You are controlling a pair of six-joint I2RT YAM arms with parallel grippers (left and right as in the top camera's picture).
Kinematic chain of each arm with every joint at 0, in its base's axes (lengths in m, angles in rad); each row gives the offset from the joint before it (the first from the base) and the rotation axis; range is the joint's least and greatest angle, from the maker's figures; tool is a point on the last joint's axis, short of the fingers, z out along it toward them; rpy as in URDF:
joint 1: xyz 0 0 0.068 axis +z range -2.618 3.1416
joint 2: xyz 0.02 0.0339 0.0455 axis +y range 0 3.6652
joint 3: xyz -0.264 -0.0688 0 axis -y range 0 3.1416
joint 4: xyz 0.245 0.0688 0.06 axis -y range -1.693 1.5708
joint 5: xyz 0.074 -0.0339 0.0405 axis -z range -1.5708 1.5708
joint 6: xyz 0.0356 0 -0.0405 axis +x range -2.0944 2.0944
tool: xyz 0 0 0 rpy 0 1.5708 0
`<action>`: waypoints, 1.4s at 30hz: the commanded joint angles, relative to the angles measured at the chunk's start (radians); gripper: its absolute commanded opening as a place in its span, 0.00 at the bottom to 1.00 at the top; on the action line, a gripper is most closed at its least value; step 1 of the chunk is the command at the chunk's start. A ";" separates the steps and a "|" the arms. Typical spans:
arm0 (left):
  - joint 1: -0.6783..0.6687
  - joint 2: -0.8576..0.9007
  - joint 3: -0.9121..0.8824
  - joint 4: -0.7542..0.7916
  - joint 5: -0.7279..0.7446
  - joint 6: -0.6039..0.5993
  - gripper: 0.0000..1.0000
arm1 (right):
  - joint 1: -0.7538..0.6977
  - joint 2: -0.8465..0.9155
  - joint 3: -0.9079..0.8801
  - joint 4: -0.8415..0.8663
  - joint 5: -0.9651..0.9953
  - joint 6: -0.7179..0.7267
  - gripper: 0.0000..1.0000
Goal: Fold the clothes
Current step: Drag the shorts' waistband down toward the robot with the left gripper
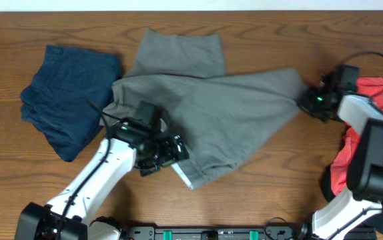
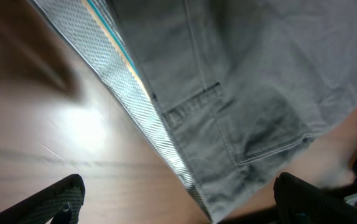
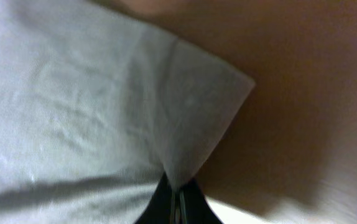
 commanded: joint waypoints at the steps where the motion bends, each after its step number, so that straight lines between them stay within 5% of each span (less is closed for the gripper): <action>1: -0.068 0.006 -0.013 -0.005 0.014 -0.085 0.98 | -0.099 -0.056 -0.030 -0.130 0.329 0.053 0.01; 10: -0.227 0.006 -0.013 0.030 0.014 -0.241 0.98 | -0.153 -0.259 -0.030 -0.279 0.242 -0.098 0.01; 26: -0.470 0.056 -0.021 0.116 0.025 -0.579 0.98 | -0.080 -0.266 -0.030 -0.324 0.243 -0.130 0.01; 33: -0.573 0.158 -0.021 0.294 0.065 -0.703 0.98 | -0.079 -0.266 -0.030 -0.325 0.243 -0.129 0.01; 36: -0.584 0.209 -0.021 0.342 0.081 -0.708 0.73 | -0.079 -0.266 -0.030 -0.325 0.243 -0.129 0.01; 41: -0.565 0.247 -0.021 0.342 0.142 -0.663 0.06 | -0.080 -0.266 -0.030 -0.325 0.244 -0.130 0.01; 42: -0.554 0.243 -0.021 0.338 0.146 -0.637 0.06 | -0.080 -0.266 -0.030 -0.325 0.244 -0.130 0.01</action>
